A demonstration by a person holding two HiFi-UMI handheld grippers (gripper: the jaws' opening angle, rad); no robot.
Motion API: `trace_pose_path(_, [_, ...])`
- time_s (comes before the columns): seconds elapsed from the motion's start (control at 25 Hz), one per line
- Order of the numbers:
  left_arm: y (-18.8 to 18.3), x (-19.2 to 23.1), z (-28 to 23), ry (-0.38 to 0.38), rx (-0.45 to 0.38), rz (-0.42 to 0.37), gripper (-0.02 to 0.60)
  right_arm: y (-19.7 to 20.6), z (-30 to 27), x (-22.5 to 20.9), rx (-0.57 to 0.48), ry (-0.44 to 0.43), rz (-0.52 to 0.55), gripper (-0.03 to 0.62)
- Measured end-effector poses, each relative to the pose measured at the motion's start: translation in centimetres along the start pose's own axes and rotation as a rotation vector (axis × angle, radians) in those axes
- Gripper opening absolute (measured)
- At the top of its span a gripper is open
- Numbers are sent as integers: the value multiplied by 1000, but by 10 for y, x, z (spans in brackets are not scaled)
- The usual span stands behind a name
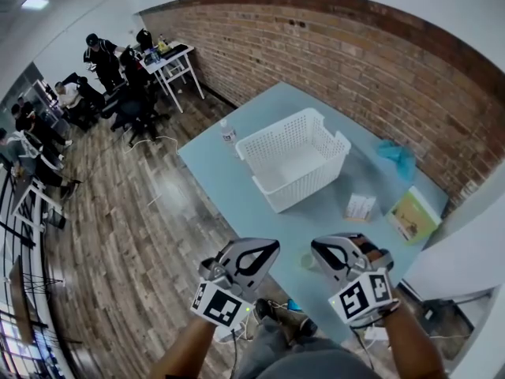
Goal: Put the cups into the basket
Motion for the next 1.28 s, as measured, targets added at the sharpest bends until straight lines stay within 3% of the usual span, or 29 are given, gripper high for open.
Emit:
trace_pose_path(0.4, [31,12,-7,4,-34,40,-2,17,-30,-1,67,-3,-31,15])
trace_pose_path(0.84, [71,9,-15,65,-50,99,-2,53,-70,4,175,-33,-125,17])
trace_pose_path(1.28, [100,13,-22,98,-53,136,-2,108,-104,15,366,-139,-220,37])
Point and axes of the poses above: the fingertips, and each gripper's own axes: z backward along the fingers, x to its left, y out of its underside, the point moved 6 cm from there along z, backward along the fingers, and after that the axes turned 15 degrees about -z, right-handed, at the moved point
